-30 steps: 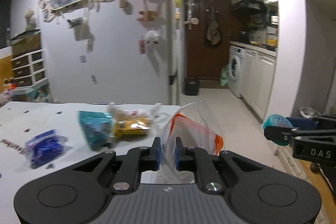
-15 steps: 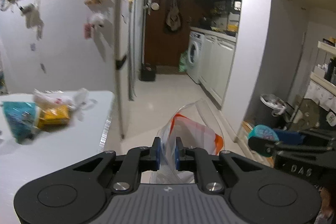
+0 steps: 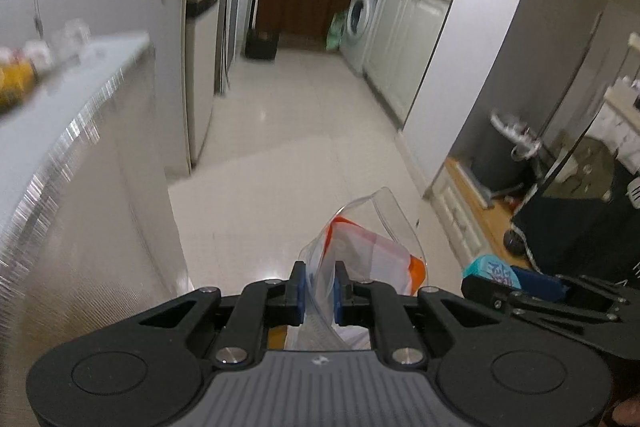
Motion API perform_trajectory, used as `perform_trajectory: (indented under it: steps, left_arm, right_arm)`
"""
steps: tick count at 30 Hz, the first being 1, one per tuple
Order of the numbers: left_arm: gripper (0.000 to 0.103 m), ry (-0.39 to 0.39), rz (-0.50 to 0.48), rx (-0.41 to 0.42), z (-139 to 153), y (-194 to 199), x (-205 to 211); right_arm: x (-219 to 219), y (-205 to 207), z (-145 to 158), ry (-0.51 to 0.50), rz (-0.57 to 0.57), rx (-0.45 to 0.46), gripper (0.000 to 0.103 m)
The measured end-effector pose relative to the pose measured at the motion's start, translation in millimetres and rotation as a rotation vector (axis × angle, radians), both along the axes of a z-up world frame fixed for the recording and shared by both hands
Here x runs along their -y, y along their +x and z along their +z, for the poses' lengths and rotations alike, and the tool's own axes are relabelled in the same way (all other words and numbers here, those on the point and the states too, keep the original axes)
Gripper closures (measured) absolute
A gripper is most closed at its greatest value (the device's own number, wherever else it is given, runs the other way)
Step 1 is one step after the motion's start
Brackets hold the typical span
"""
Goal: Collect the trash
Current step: 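Carry the zip bag and teal lid with both tools over the trash bin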
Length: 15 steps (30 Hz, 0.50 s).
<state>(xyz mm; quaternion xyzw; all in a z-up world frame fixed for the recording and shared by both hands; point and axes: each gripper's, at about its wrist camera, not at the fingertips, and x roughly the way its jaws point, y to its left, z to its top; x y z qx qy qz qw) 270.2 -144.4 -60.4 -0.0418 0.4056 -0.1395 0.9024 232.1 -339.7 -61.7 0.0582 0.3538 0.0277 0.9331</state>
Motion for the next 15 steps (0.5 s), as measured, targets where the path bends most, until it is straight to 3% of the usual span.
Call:
perform_trajectory:
  steps: [15]
  left_arm:
    - [0.089,-0.004,0.055,-0.356,-164.5,64.7,-4.6]
  right_arm:
    - [-5.1,53.5,-162.9,0.068,-0.038,-0.353,0.055]
